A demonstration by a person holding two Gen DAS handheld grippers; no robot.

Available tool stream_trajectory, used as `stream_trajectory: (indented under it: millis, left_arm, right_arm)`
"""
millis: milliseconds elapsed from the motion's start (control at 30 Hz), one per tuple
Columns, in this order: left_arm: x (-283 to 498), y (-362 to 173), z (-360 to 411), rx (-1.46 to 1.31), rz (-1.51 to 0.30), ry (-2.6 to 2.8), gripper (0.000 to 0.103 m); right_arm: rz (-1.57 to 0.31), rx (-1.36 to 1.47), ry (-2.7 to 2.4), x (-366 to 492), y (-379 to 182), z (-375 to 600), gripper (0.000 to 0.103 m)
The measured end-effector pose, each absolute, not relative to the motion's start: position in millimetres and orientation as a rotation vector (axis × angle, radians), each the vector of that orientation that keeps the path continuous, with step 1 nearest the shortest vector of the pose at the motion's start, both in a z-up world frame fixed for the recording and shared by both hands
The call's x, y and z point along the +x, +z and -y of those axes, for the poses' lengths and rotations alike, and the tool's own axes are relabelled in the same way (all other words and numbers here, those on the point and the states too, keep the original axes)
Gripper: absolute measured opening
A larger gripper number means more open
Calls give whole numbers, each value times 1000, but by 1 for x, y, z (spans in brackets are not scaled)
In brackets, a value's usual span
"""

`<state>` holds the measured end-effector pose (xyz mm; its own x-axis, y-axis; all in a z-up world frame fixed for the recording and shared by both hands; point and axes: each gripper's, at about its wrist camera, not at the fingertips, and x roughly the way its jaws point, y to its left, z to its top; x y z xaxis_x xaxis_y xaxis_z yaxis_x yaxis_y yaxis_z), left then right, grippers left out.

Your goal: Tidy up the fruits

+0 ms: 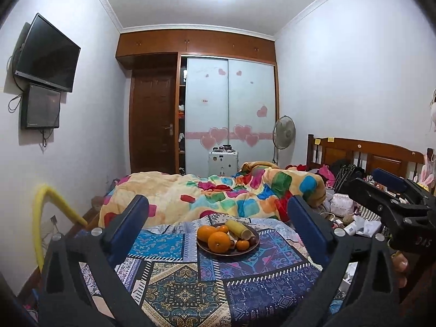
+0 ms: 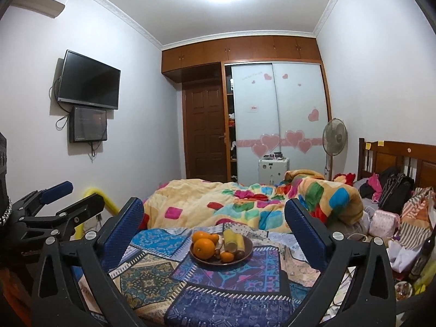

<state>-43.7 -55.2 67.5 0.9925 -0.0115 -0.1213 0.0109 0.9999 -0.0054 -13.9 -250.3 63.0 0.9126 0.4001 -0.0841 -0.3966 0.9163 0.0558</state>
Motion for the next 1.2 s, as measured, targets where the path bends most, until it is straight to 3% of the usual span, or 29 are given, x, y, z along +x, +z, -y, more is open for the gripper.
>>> stream_trajectory:
  millis: [1200]
  left_arm:
    - [-38,55,53,-12,-141,-20,103]
  right_arm:
    - [-102,42,421,-23,61,248,103]
